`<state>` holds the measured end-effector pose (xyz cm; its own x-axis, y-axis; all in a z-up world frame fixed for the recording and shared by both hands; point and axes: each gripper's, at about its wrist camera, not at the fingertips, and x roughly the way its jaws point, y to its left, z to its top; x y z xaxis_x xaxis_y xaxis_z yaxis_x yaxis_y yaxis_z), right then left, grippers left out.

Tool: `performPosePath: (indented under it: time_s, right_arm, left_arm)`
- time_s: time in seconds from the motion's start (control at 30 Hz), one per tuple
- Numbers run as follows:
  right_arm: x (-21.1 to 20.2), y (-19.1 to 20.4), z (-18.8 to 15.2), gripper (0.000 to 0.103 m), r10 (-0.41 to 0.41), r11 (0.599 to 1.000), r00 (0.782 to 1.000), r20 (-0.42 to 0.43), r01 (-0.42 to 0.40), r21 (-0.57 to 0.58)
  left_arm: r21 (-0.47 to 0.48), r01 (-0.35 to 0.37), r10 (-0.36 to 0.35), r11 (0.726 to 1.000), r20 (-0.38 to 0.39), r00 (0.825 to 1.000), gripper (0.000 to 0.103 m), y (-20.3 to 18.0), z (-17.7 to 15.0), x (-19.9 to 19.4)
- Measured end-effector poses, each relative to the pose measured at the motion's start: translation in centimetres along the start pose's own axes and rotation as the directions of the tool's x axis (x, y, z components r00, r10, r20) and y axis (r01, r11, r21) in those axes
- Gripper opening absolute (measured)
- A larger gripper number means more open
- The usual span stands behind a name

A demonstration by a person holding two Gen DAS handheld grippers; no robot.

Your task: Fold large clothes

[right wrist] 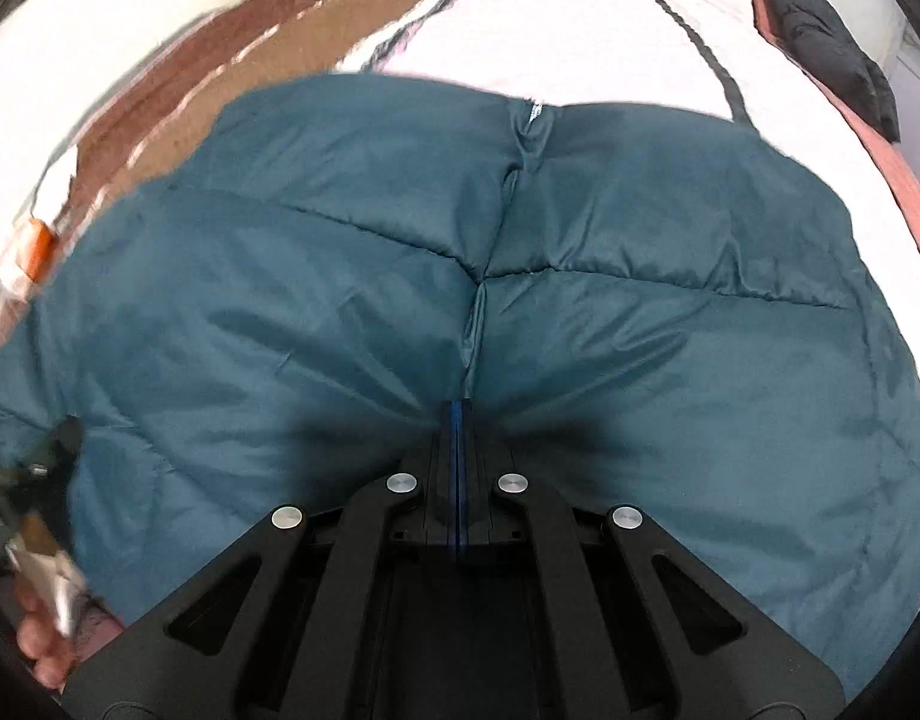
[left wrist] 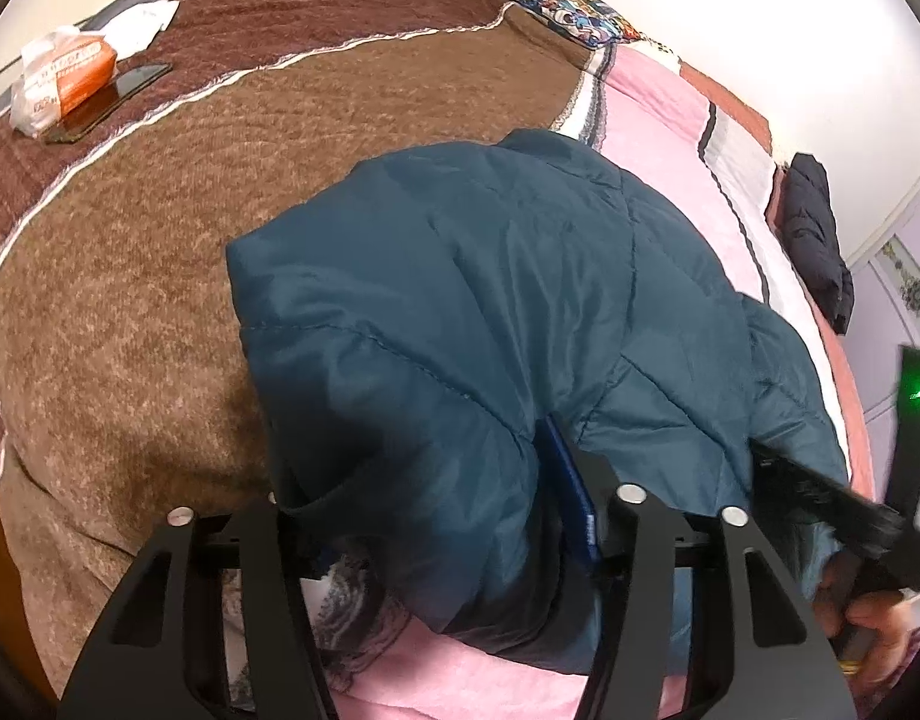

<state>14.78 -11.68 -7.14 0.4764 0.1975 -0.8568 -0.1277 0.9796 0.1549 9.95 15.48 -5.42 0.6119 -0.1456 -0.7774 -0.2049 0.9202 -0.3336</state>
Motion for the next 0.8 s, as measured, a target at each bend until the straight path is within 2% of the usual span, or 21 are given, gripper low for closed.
performPosePath:
  time_s: [0.17, 0.27, 0.4, 0.5, 0.63, 0.8]
  right_arm:
    - [-6.0, 0.3, -3.2, 0.001, 0.064, 0.997, 0.996, 0.055, -0.061, -0.041]
    - [-7.4, 0.9, -6.3, 0.001, 0.108, 0.992, 0.994, 0.010, -0.107, -0.065]
    - [-4.8, 1.5, -9.6, 0.001, 0.133, 0.987, 0.986, -0.096, -0.140, -0.074]
    - [-2.4, 1.2, -10.0, 0.001, 0.134, 0.989, 0.984, -0.117, -0.139, -0.043]
    - [0.1, -0.1, -9.6, 0.000, 0.182, 0.983, 0.974, -0.134, -0.183, 0.009]
    - [-0.3, -0.2, -9.7, 0.000, 0.186, 0.982, 0.975, -0.120, -0.187, 0.000]
  left_arm:
    - [0.001, 0.000, 0.000, 1.000, 0.001, 1.000, 0.052, -0.1, 0.0, -0.3]
    - [0.001, -0.002, 0.002, 1.000, 0.005, 1.000, 0.050, -0.2, 0.1, -0.5]
    - [0.003, 0.000, 0.000, 1.000, 0.019, 1.000, 0.043, -0.5, 0.1, -1.0]
    - [0.026, 0.004, -0.005, 1.000, 0.042, 0.999, 0.038, -1.2, 0.1, -1.9]
    - [0.132, 0.004, -0.019, 0.991, 0.116, 0.993, 0.032, -3.8, -0.1, -4.3]
    - [0.255, 0.006, -0.062, 0.967, 0.213, 0.975, 0.031, -8.3, -0.6, -7.5]
